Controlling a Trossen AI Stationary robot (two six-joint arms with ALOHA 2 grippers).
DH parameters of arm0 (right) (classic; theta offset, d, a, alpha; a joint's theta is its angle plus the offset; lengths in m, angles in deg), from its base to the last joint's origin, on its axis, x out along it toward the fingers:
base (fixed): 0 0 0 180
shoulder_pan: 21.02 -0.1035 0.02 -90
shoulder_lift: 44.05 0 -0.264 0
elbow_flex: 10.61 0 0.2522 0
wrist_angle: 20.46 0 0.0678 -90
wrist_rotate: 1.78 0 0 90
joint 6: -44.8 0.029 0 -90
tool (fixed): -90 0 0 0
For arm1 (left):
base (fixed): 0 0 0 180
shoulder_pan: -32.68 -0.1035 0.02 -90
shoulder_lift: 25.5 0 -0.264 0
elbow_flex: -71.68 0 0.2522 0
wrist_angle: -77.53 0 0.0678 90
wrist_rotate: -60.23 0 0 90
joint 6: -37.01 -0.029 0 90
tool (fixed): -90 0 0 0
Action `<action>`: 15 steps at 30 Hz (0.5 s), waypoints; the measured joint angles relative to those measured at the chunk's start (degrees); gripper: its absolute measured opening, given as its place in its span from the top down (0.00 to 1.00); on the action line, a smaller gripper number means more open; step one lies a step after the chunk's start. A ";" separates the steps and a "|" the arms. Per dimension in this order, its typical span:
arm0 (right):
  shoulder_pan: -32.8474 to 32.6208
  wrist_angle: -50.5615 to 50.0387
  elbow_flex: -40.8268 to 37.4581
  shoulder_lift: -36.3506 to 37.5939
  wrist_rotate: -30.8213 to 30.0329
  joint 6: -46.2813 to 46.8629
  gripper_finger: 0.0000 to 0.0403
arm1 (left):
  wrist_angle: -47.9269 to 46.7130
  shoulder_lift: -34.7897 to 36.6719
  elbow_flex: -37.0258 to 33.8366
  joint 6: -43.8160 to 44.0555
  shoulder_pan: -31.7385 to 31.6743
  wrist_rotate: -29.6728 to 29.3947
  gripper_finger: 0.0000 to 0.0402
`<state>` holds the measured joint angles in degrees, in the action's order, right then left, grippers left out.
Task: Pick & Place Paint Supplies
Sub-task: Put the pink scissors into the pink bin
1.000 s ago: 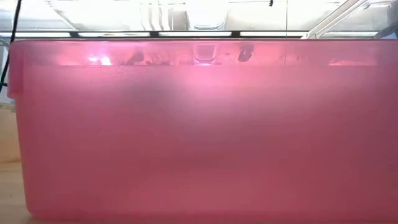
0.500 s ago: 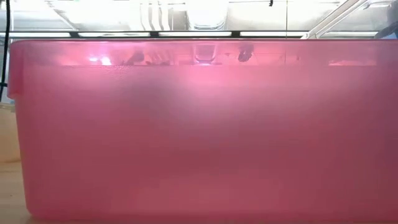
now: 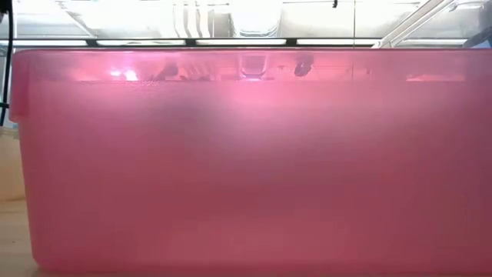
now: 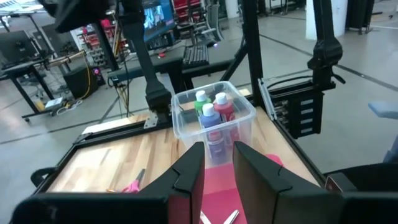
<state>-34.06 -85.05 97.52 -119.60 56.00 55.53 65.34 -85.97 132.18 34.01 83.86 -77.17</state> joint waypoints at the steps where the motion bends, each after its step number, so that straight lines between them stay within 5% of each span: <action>1: 2.98 -3.98 2.46 -0.94 2.60 1.31 0.98 | 0.00 0.00 -0.04 0.00 0.00 0.00 0.77; 5: 14.48 -14.98 7.33 -6.28 13.89 3.03 0.98 | -0.01 0.00 -0.13 0.00 0.00 0.02 0.77; 15: 26.29 -26.69 4.47 -21.22 15.81 -0.43 0.98 | -0.03 0.00 -0.15 0.44 0.00 0.02 0.77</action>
<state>-7.77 -111.74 102.00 -140.82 71.82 55.09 65.31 -85.97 132.03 34.44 83.86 -77.15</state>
